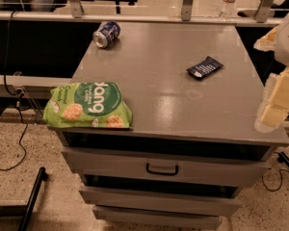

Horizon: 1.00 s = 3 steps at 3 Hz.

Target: Move rxbar blueberry near green rice chip bag

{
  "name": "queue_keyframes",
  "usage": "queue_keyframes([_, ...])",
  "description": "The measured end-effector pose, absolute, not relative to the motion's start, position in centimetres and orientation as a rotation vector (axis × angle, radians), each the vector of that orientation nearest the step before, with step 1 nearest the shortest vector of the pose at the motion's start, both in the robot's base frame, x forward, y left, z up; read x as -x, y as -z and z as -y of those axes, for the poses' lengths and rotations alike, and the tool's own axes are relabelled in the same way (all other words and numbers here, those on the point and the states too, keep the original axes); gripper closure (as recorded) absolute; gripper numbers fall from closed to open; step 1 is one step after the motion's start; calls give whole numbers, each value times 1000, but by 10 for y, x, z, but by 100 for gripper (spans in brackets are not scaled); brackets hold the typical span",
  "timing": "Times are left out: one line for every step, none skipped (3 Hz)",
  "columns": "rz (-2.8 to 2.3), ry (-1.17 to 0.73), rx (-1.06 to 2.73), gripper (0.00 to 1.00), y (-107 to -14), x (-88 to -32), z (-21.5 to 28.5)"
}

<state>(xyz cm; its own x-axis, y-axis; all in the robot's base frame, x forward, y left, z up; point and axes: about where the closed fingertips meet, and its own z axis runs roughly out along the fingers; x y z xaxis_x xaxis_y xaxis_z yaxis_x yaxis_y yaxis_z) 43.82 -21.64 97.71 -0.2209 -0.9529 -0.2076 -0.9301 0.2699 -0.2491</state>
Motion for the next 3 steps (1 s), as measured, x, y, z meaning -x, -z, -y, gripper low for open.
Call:
queue_keyframes([-2229, 102, 1723, 0, -977, -438, 216])
queue_keyframes([-2235, 120, 1709, 0, -977, -455, 217])
queue_keyframes([-2183, 82, 1678, 0, -977, -503, 222])
